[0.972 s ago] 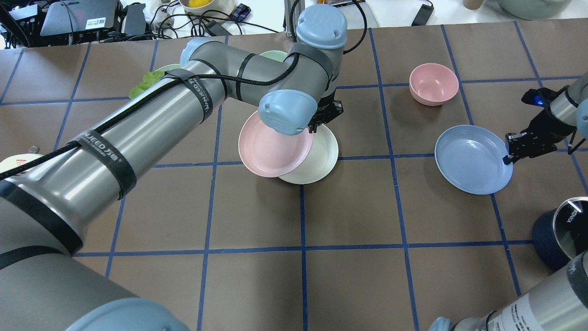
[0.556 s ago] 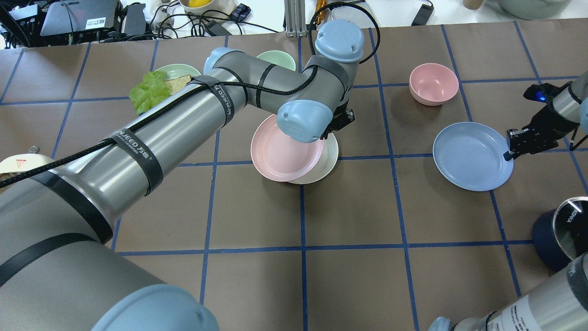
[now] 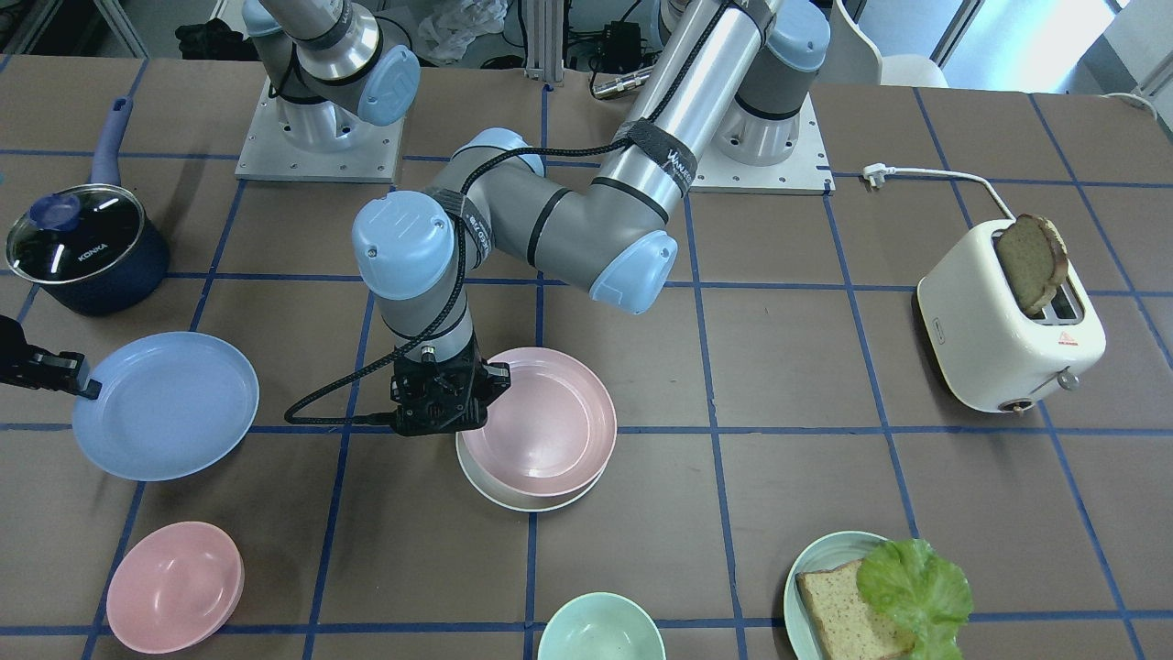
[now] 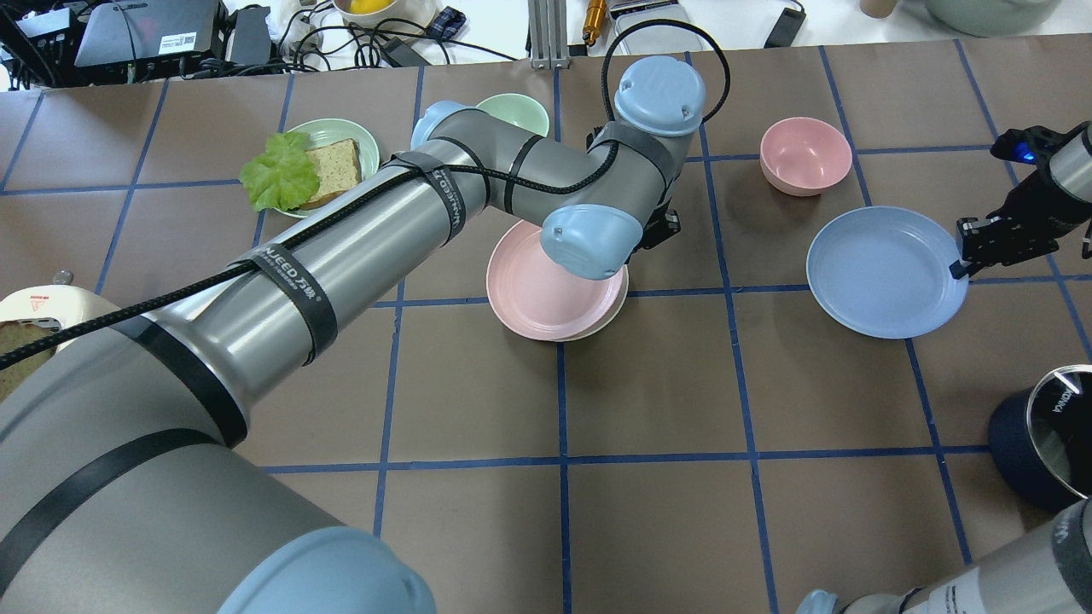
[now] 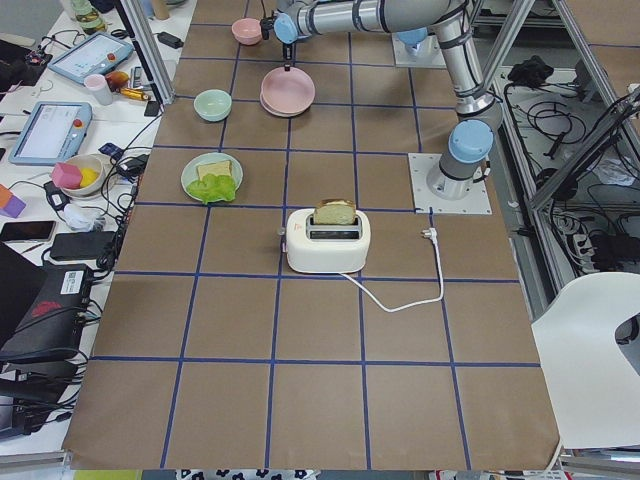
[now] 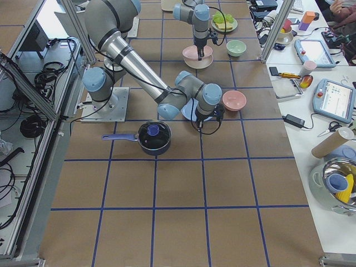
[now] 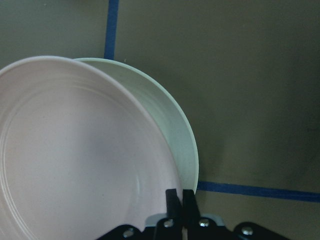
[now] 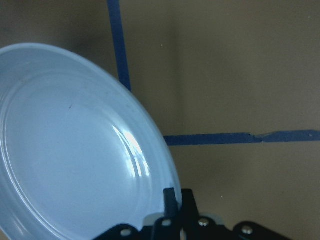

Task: Stack three plates with pink and blue
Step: 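Lower the pink plate onto the cream plate and open the left gripper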

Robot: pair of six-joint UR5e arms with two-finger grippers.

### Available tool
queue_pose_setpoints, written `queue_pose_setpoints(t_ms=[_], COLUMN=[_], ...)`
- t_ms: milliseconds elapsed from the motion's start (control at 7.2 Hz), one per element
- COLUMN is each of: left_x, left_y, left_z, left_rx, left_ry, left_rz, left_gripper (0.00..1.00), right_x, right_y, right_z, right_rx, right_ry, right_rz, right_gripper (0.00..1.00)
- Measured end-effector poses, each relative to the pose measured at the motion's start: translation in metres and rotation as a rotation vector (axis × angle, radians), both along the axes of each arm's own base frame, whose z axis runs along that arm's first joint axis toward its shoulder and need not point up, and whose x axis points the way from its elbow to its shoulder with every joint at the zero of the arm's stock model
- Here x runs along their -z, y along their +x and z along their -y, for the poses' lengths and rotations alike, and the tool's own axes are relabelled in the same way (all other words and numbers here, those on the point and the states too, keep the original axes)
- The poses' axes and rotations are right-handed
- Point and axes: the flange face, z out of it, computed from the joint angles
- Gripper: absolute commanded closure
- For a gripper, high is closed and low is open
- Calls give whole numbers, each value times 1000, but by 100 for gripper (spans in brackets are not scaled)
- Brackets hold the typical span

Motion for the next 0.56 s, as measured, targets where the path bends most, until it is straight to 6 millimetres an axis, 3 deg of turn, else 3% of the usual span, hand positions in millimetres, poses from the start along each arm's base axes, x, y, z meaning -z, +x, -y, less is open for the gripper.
queue_pose_setpoints(t_ms=[278,556], left_x=[-27,-70], left_y=[4,31], left_z=[-1,-3], left_rx=[3,80], left_ry=[-17,19], left_rz=[-14,-8], left_gripper=[0,0], right_x=[-8,-14], right_y=[1,13], right_z=[2,4], right_rx=[-1,-8], right_ry=[4,6], right_rz=[4,5], right_gripper=[100,100])
